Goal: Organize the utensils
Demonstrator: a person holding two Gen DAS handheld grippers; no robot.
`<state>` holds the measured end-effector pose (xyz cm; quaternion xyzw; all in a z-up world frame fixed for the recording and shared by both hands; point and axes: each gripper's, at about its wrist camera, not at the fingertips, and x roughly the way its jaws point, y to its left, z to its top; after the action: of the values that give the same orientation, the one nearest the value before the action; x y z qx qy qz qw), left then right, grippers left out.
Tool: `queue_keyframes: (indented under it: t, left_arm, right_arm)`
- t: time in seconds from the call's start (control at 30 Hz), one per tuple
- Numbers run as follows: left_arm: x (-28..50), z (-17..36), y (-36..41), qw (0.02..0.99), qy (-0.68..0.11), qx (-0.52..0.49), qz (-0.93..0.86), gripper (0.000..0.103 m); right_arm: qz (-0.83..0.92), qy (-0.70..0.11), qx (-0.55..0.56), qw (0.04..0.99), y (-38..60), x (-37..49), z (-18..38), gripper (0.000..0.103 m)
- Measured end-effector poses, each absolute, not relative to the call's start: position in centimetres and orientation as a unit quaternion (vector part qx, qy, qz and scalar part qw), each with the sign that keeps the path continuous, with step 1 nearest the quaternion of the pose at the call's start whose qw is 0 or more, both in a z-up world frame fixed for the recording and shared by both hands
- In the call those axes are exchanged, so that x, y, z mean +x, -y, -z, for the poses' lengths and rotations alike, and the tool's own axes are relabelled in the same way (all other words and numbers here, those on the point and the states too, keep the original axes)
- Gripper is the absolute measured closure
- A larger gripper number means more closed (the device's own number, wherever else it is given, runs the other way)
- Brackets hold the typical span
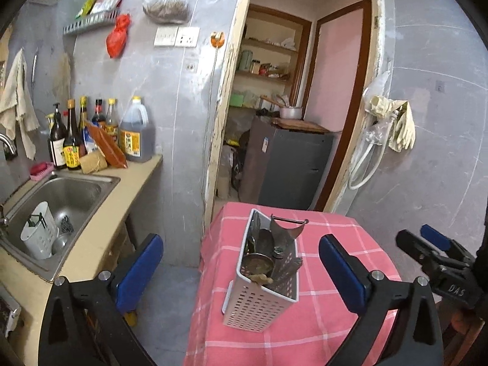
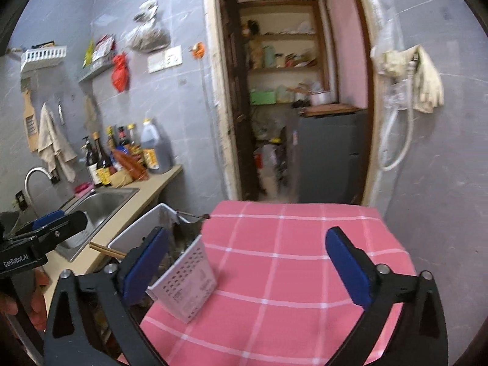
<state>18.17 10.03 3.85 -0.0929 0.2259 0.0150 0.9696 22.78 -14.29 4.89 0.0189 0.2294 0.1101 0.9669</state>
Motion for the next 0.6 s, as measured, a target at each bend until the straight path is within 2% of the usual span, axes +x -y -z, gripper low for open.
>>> queue_keyframes:
  t: [0.6]
  left_arm:
    - [9.8,-2.9,-4.6,0.975,-0.210,-0.071,-0.010,0.000]
  right_arm:
    - [-0.039,-0.194,0.017,0.980,22.2,11.0,-5.2,0.001]
